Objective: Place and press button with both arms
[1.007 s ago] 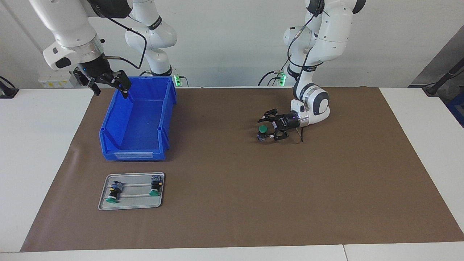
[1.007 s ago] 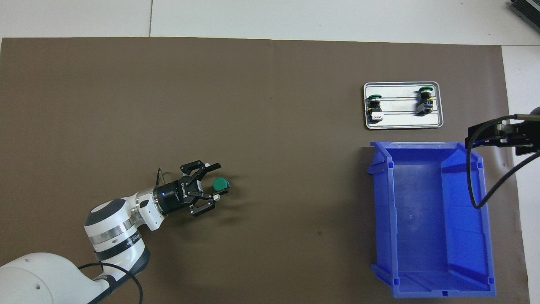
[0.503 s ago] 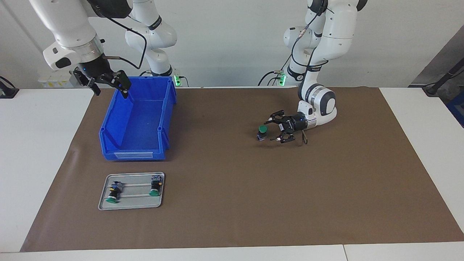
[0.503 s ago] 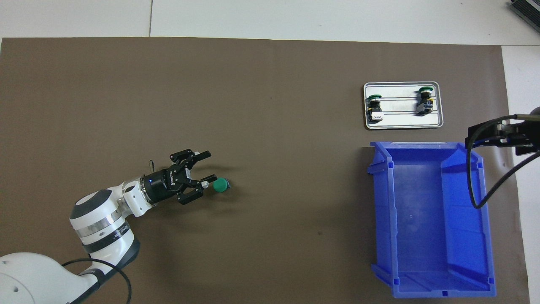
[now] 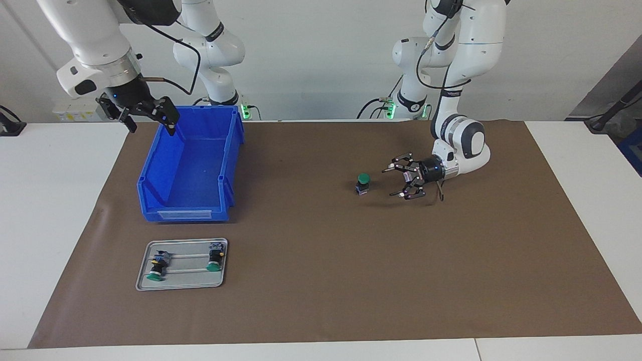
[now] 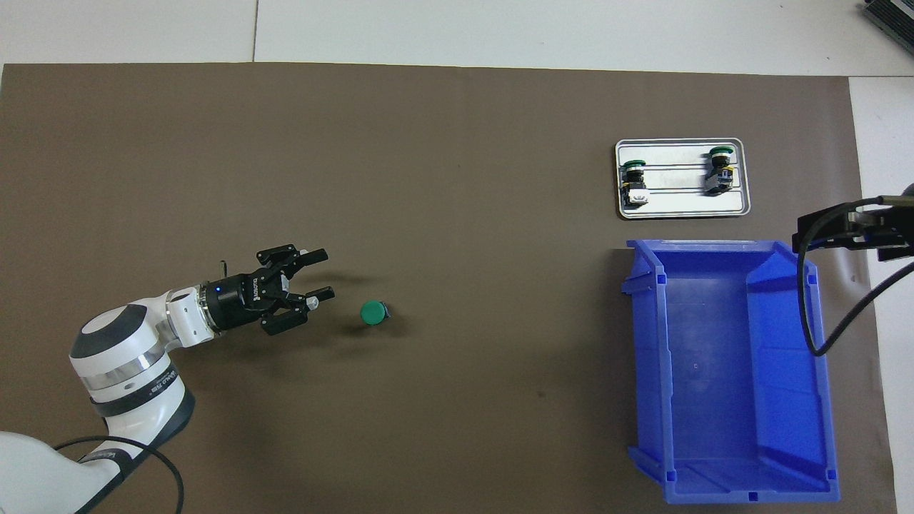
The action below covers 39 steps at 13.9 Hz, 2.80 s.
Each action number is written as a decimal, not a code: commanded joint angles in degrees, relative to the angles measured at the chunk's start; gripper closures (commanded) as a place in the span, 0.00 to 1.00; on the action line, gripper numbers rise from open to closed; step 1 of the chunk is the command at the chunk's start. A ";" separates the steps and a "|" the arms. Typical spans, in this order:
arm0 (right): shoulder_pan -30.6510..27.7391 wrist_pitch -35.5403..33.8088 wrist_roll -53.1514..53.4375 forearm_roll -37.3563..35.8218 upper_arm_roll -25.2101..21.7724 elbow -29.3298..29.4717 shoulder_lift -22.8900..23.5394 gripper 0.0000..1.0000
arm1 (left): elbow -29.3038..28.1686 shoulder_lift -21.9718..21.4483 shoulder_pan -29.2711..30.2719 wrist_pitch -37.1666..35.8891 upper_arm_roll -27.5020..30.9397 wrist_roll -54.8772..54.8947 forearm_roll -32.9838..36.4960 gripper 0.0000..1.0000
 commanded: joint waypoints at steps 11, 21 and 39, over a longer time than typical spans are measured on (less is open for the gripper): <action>-1.00 0.79 -1.60 0.01 0.31 -0.80 -0.33 0.00 | 12.59 -4.71 3.41 6.46 0.53 -31.82 35.25 0.25; -1.00 0.79 -1.51 0.10 0.40 -0.80 -0.33 0.00 | 26.23 -7.53 -5.72 6.55 0.09 -75.53 66.13 0.58; -1.00 0.79 -1.42 0.10 0.40 -0.80 -0.33 0.00 | 14.38 -9.64 -32.72 29.05 0.01 -118.18 92.96 1.00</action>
